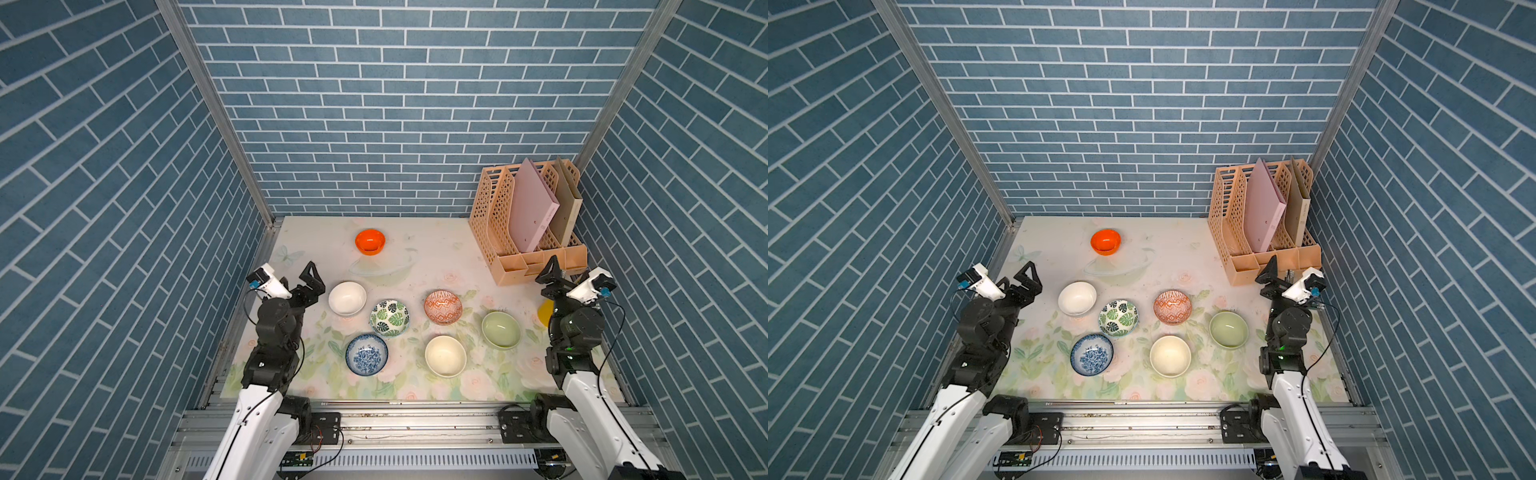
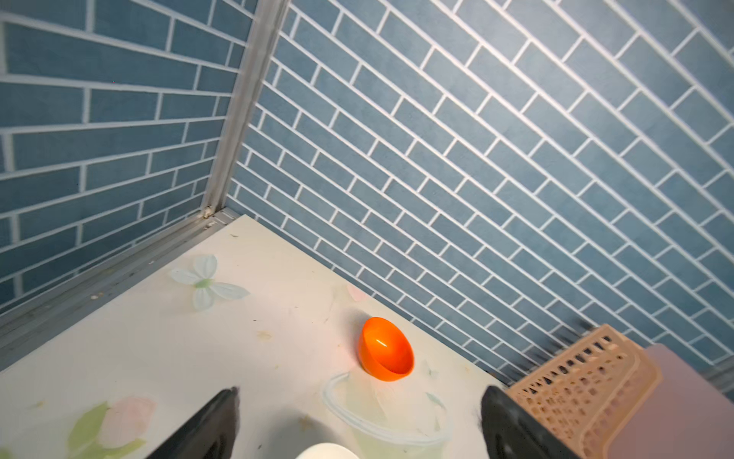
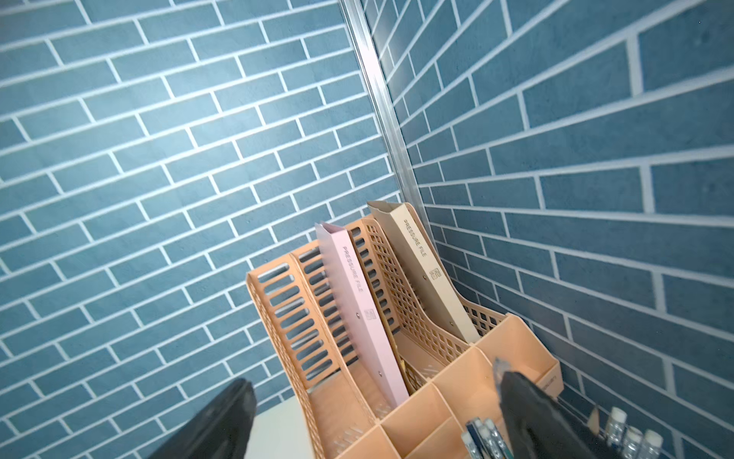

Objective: Stack the bowls
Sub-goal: Pick up the bowl from the center of the board.

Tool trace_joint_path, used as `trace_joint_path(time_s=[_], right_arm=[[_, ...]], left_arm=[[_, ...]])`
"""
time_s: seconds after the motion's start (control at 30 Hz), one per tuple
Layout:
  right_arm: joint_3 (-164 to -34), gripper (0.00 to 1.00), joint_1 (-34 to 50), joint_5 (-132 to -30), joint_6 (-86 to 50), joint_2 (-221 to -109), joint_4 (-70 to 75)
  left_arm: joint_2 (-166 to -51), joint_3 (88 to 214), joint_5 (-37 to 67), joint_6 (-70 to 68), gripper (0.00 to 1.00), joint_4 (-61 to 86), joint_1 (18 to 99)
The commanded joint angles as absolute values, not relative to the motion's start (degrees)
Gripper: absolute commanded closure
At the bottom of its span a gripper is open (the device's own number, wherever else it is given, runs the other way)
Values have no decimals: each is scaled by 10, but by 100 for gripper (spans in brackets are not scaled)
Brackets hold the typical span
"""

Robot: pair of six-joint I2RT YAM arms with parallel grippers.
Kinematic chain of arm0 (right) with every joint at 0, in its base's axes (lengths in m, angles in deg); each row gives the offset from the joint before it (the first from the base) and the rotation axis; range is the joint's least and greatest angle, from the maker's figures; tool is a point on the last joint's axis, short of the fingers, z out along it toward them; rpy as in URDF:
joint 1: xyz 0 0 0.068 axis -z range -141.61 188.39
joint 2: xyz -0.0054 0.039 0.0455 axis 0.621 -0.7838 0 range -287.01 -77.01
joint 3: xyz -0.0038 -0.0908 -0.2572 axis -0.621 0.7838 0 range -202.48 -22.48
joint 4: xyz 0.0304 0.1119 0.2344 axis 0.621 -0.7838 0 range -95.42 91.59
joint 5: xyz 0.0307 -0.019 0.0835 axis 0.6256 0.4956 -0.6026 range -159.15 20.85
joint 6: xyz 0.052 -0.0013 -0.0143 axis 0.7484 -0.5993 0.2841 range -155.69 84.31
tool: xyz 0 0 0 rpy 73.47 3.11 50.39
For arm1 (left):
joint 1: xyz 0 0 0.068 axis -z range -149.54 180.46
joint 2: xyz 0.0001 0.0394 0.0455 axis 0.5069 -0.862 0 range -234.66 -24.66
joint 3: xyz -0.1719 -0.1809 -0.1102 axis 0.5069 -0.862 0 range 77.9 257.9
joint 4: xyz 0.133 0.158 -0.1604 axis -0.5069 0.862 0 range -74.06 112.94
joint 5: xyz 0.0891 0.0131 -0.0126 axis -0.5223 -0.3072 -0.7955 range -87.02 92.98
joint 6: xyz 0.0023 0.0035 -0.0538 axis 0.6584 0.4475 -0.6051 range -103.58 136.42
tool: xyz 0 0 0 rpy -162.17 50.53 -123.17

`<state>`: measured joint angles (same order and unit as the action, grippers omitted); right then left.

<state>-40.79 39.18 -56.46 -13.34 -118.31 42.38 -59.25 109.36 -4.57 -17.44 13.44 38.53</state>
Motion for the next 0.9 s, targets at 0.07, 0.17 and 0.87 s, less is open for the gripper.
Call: trace_joint_path(time_s=[0.07,0.17,0.87], right_arm=[[-505,10,393,-694,-59,-1165,202],[-555,20,383,-766,-38,-1194,128],[-775,39,118,-780,-185,-1439,-218]], left_arm=[[-622,1148,96,-188,4,301,385],[-635,1143,143,-206,5,319,385],[-694,1168,117,-241,11,460,386]])
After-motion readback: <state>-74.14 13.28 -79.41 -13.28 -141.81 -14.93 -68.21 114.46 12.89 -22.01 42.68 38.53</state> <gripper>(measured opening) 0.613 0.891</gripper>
